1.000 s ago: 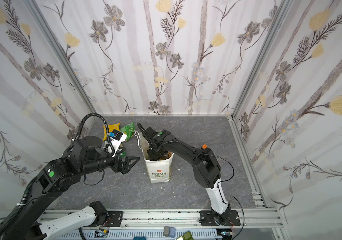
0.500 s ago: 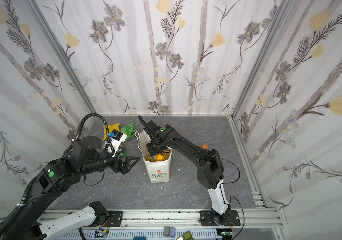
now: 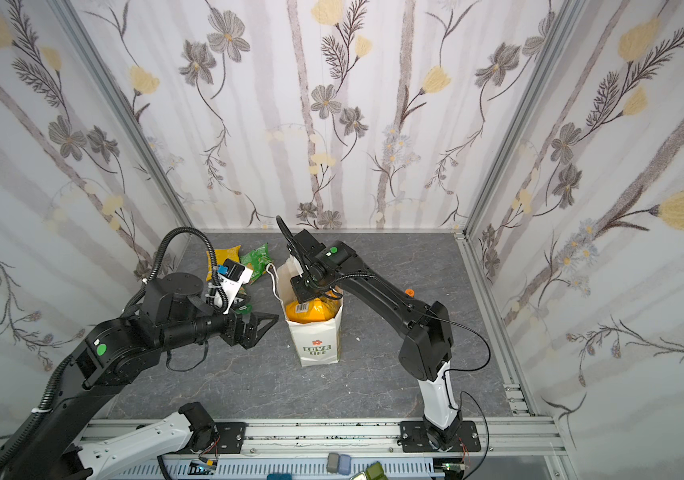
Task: Take the snacks out of the paper bag
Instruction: 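Lift the LOT100 packet up out of the bag with the right gripper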
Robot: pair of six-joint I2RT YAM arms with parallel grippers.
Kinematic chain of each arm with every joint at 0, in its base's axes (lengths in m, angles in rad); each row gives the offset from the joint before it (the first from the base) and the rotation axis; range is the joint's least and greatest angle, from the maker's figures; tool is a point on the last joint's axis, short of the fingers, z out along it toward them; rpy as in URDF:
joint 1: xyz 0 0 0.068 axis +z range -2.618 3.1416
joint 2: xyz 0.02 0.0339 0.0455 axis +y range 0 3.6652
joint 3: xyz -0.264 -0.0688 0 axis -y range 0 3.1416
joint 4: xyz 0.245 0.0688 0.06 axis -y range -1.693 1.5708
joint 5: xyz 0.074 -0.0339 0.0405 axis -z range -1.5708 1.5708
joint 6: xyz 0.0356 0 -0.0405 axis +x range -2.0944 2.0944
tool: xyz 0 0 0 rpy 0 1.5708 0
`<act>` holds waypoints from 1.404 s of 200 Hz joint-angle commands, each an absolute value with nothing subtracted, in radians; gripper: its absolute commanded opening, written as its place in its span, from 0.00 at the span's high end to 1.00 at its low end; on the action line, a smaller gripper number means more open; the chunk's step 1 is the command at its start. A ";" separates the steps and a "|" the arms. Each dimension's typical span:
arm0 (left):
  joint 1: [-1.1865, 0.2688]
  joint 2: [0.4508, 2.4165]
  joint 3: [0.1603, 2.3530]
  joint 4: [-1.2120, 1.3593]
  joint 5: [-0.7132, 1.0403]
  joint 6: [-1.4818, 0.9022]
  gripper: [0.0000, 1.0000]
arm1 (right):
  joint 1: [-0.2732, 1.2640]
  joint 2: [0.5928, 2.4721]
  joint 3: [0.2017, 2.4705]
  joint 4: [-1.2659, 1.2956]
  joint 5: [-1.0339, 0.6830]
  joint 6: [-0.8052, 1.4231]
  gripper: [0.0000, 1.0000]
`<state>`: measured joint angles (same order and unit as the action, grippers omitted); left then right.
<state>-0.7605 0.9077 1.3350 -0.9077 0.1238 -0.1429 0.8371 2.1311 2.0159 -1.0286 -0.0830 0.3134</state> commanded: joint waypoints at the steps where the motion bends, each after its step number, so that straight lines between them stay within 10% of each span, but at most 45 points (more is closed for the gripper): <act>1: -0.761 0.905 1.334 -0.871 0.110 -0.146 0.00 | 0.836 2.107 2.041 -0.986 -0.094 0.328 1.00; 281: -0.760 0.847 1.305 -0.768 0.152 -0.221 0.00 | 0.760 1.938 2.071 -0.649 -0.217 0.446 1.00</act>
